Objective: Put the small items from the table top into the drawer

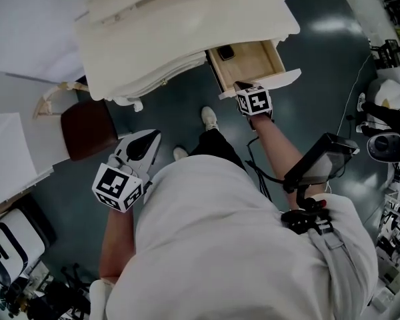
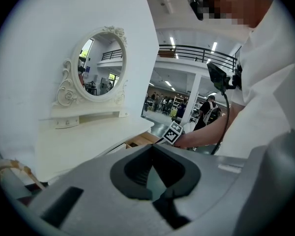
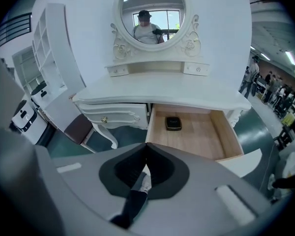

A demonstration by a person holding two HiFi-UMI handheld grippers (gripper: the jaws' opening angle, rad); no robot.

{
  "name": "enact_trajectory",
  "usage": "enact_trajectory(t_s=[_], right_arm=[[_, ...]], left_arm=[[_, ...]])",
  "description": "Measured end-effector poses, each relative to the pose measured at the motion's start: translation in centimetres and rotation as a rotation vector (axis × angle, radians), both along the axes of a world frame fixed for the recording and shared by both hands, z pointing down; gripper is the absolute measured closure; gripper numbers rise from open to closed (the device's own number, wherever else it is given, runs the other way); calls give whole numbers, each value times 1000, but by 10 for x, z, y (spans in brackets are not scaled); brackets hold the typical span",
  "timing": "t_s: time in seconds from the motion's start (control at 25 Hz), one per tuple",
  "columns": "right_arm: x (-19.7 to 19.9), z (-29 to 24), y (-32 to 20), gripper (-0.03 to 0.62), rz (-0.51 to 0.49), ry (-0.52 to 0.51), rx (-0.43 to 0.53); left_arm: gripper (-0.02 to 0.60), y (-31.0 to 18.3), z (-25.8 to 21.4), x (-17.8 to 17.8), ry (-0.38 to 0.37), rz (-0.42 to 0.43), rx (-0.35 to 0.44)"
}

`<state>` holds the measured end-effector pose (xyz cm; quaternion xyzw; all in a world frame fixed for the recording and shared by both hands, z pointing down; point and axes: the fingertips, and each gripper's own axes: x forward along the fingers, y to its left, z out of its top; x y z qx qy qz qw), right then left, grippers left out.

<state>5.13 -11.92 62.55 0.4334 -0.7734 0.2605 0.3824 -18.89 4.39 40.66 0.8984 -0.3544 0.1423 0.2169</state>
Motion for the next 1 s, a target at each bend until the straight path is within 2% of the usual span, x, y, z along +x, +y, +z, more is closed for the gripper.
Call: enact_trajectory(t_s=[0.24, 0.4, 1.0], right_arm=[[-35, -44, 77, 593, -58, -43, 32], [-47, -59, 109, 592, -92, -66, 56], [-88, -89, 140, 594, -245, -99, 132]], left_arm=[[580, 51, -8, -18, 5, 18, 16], [580, 67, -1, -17, 12, 27, 18], [580, 69, 20, -15, 8, 42, 8]])
